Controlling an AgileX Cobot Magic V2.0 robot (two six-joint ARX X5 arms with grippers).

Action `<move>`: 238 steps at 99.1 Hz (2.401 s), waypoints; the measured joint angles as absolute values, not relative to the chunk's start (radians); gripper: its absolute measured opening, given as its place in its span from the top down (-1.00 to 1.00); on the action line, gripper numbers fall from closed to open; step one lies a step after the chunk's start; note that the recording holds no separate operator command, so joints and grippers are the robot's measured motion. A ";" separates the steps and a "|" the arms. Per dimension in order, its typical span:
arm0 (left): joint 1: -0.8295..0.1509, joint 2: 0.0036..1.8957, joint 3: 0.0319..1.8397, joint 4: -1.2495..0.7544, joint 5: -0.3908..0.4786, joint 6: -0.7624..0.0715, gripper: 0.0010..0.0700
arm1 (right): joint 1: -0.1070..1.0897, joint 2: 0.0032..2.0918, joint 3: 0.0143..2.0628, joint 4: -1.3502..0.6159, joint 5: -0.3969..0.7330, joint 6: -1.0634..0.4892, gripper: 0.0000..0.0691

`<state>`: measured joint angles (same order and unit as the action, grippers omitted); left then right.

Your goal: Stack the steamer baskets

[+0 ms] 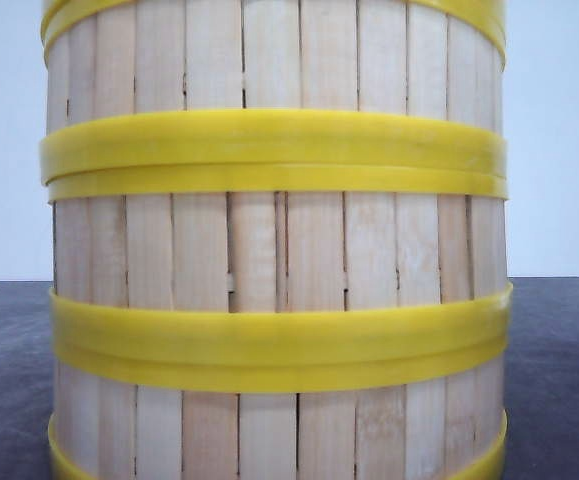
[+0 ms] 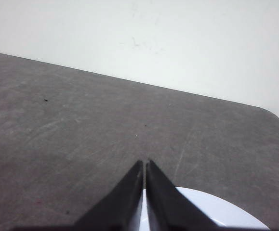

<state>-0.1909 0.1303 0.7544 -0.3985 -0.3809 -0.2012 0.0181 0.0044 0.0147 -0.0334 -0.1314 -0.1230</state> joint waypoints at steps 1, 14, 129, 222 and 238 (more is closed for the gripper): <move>-0.177 0.128 0.733 -0.372 -0.381 -0.201 0.96 | 0.018 0.004 0.015 -0.033 -0.131 -0.123 0.99; -0.115 0.073 0.532 -0.218 -0.382 -0.202 0.96 | 0.018 0.004 0.015 -0.033 -0.131 -0.123 0.99; -0.103 0.004 0.032 -0.164 -0.356 -0.203 0.96 | 0.018 0.004 0.015 -0.034 -0.131 -0.123 0.99; -0.103 0.004 0.032 -0.184 -0.028 -0.067 0.96 | 0.018 0.004 0.015 -0.033 -0.131 -0.123 0.99; -0.103 0.004 0.032 -0.184 -0.028 -0.067 0.96 | 0.018 0.004 0.015 -0.033 -0.131 -0.123 0.99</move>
<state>-0.1032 0.0044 0.0322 -0.1841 -0.0280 -0.0666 0.0181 0.0044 0.0147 -0.0330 -0.1314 -0.1230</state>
